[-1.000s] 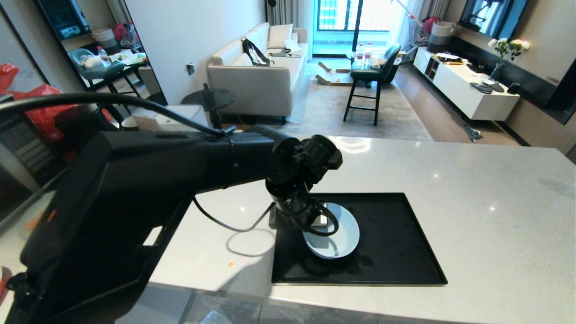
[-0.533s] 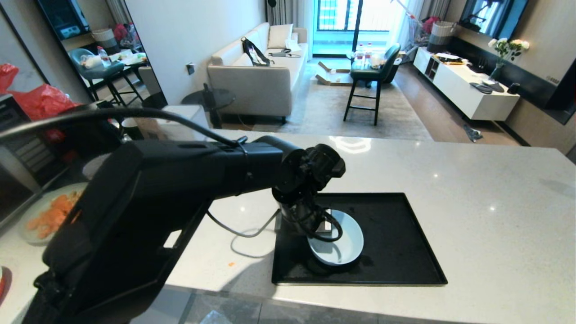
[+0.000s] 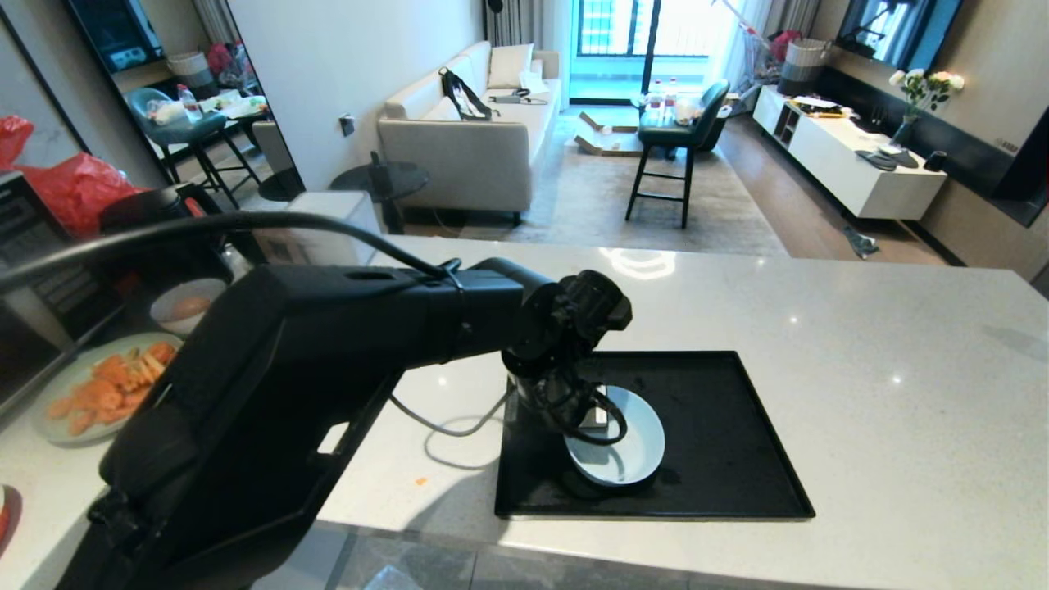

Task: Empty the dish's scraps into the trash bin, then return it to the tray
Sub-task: Put the bowl back to the table

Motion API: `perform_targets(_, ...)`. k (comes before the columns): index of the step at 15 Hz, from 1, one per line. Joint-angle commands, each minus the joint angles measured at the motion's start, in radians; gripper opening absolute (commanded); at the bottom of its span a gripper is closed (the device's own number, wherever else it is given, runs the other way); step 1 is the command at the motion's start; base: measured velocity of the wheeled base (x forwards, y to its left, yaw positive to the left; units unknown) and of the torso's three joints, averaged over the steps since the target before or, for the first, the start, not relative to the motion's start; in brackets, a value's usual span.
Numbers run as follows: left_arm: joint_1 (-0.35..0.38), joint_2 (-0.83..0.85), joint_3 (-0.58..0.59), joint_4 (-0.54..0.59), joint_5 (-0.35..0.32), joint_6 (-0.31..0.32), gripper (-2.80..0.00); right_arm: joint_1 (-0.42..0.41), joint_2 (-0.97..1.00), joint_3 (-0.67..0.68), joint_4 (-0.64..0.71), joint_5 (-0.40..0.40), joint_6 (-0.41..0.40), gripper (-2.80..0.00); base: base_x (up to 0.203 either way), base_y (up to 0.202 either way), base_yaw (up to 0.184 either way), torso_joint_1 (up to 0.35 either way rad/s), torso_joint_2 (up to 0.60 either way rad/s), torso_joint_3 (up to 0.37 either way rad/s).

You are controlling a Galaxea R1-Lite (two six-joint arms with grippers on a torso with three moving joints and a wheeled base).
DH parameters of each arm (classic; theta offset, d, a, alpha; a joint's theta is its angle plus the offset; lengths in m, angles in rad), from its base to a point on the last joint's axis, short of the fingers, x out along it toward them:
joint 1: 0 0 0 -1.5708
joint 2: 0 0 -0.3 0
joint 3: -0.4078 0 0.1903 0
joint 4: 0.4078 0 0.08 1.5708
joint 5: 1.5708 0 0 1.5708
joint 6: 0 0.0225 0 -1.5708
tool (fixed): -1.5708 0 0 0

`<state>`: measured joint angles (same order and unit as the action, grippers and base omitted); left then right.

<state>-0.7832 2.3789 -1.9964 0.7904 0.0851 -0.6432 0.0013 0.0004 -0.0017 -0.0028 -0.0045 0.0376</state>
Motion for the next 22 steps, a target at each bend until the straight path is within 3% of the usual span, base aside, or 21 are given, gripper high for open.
perform_targets(1, -0.001, 0.006, 0.001, 0.007, -0.005, -0.001, -2.80, 0.000, 0.000, 0.000, 0.000, 0.000, -0.001, -2.80, 0.000, 0.000, 0.000, 0.000, 0.00, 0.000)
perform_targets(5, 0.001, 0.014, 0.002, 0.003, -0.010, 0.002, -2.80, 0.000, 0.000, 0.000, 0.000, 0.000, 0.000, -2.80, 0.000, 0.000, 0.000, 0.000, 0.00, 0.000)
perform_targets(6, 0.001, 0.014, 0.002, 0.004, -0.010, 0.002, 0.00, 0.000, 0.000, 0.001, 0.000, 0.000, -0.001, -2.80, 0.000, 0.000, 0.000, 0.000, 0.00, 0.000)
perform_targets(13, -0.001, -0.028, 0.001, 0.057, -0.015, 0.001, 0.00, 0.000, 0.000, 0.000, 0.000, 0.000, -0.001, -2.80, 0.000, 0.000, 0.000, 0.000, 0.00, 0.000)
perform_targets(20, -0.007, -0.231, 0.002, 0.062, -0.013, -0.012, 0.00, 0.000, 0.000, 0.000, 0.000, 0.000, -0.001, -2.80, 0.000, 0.000, 0.000, 0.000, 0.00, 0.000)
perform_targets(21, -0.009, -0.265, 0.006, 0.065, -0.012, -0.018, -2.80, 0.000, 0.000, 0.001, 0.000, 0.000, -0.001, -2.80, 0.000, 0.000, 0.000, 0.000, 0.00, 0.000)
perform_targets(22, -0.011, -0.300, 0.014, 0.072, -0.012, -0.022, -2.80, 0.000, 0.000, 0.000, 0.000, 0.000, 0.001, -2.80, 0.000, 0.000, 0.000, 0.000, 0.00, 0.000)
